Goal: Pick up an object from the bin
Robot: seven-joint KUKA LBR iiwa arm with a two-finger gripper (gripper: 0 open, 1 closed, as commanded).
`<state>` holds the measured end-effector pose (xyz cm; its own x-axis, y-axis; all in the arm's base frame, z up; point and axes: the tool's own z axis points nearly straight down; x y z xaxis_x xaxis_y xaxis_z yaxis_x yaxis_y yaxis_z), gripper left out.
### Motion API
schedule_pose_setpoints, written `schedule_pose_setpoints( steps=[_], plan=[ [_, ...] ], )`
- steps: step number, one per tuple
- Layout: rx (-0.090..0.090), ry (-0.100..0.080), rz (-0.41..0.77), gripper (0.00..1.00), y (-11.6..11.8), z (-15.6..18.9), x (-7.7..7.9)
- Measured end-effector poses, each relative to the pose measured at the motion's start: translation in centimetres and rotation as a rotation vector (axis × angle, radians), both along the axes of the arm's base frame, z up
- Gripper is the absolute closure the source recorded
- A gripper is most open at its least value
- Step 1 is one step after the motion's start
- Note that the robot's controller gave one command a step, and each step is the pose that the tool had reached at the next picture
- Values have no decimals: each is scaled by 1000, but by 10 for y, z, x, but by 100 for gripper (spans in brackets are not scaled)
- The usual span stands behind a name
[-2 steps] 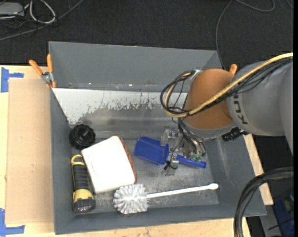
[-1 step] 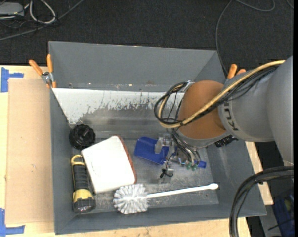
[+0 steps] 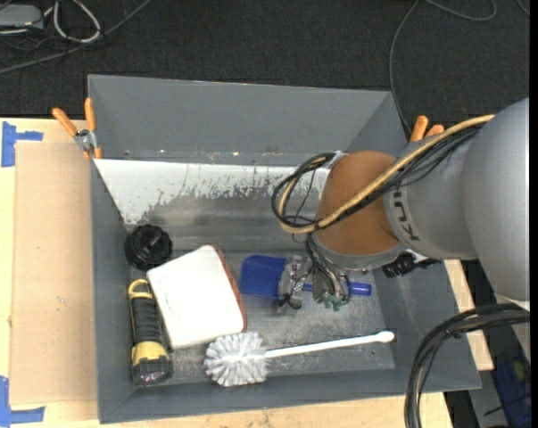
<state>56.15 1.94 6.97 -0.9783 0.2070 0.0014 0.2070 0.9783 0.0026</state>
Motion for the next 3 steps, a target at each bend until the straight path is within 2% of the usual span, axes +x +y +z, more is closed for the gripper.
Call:
schedule_pose_setpoints(
  steps=[2,3],
  plan=[
    [0,1,3,100,0,0,0],
    [1,8,202,100,-19,50,-18]
  ],
)
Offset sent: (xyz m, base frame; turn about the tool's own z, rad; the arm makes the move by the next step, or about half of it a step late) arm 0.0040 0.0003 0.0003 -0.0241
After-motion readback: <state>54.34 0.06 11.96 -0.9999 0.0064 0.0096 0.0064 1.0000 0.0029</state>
